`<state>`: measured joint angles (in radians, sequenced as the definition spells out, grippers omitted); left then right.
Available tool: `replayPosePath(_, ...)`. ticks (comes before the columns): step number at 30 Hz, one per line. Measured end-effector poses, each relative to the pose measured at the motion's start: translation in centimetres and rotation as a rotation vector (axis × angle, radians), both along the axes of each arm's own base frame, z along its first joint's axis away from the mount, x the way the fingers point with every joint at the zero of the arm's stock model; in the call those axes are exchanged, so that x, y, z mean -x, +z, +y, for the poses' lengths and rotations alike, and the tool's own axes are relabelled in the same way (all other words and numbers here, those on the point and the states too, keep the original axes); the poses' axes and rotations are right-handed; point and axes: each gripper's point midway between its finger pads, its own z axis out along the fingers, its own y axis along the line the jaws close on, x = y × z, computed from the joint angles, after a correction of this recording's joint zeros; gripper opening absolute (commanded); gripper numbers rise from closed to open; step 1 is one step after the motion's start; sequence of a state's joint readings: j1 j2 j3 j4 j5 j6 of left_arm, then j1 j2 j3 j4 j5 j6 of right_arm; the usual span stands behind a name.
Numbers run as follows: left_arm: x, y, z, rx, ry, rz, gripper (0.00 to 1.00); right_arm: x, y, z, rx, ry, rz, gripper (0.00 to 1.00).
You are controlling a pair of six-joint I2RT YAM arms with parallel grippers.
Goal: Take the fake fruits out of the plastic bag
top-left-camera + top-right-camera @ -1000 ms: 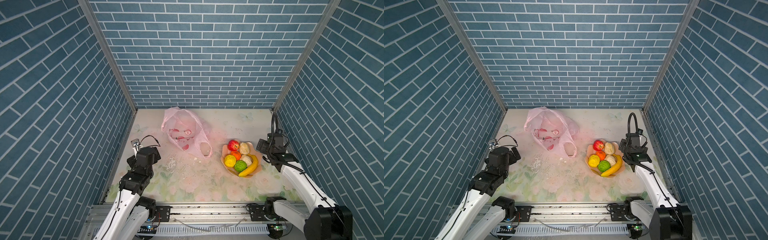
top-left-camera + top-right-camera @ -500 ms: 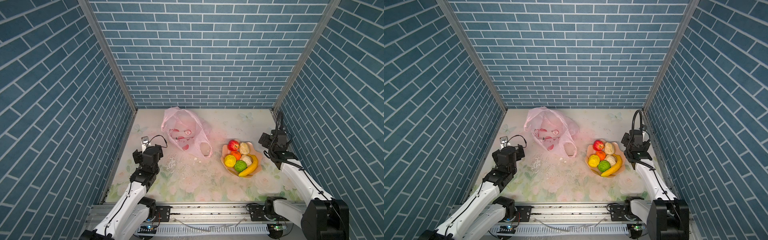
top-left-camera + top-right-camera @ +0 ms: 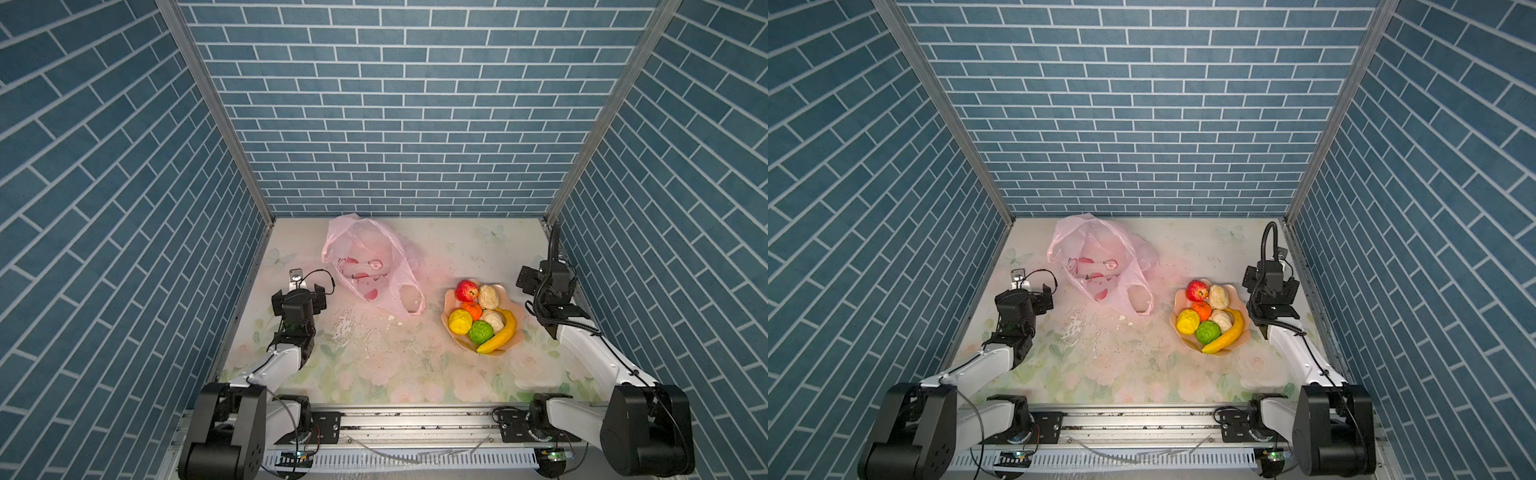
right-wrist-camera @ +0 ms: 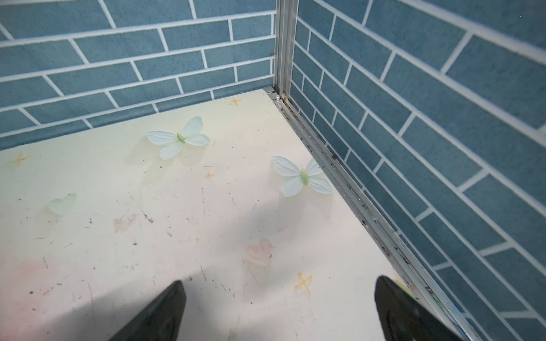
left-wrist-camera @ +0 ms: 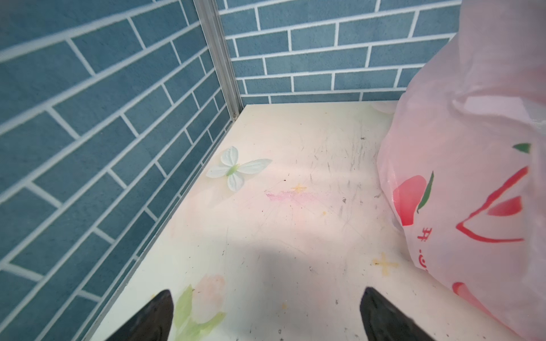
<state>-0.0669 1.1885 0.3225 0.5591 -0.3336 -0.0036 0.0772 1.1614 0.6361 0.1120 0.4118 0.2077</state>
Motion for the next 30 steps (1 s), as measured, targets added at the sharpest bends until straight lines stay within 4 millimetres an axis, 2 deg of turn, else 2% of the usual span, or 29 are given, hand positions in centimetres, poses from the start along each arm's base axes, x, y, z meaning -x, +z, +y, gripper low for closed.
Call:
replayPosePath(4, -0.5, -1.2, 0.0, 0.01, -0.019, 0.019, 0.99, -0.1, -0.6, -0.2, 0.052, 0.011, -0.008, 0.99)
replayPosePath(17, -1.9, -1.3, -0.1, 0.036, -0.063, 0.001, 0.99, -2.2, -3.1, 0.0, 0.094, 0.037, -0.036, 0.99)
replayPosePath(24, -2.7, -0.9, -0.5, 0.054, -0.086, -0.043, 0.99, -2.2, -3.2, -0.1, 0.092, 0.034, -0.066, 0.99)
replayPosePath(30, -2.9, -2.3, -0.6, 0.068, -0.096, -0.043, 0.99, -2.2, -4.1, -0.2, 0.088, 0.036, -0.064, 0.99)
